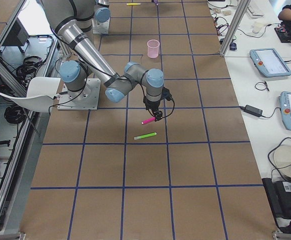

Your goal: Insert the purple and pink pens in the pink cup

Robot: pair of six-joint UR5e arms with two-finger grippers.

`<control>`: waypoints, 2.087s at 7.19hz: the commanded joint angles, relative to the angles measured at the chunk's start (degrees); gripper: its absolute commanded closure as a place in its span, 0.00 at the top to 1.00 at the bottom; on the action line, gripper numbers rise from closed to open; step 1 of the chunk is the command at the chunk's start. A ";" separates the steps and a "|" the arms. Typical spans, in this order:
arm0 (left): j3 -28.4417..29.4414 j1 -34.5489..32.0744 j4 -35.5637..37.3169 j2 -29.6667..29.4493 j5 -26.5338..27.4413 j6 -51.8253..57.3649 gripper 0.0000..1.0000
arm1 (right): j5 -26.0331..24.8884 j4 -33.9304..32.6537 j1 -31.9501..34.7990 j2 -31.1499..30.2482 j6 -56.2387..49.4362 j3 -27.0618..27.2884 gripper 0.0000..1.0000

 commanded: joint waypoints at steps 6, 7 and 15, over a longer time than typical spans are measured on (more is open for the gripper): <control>-0.16 0.81 4.07 -3.10 -0.17 3.17 0.79 | -0.12 -0.72 -1.15 5.73 -0.30 0.73 0.77; -0.25 0.81 4.07 -3.37 -0.08 3.00 0.78 | -0.20 -0.55 -1.15 5.82 -0.30 0.73 0.77; 0.63 -0.59 3.37 -1.10 0.53 2.12 0.00 | -5.12 2.68 -0.98 1.19 -0.39 -0.67 0.00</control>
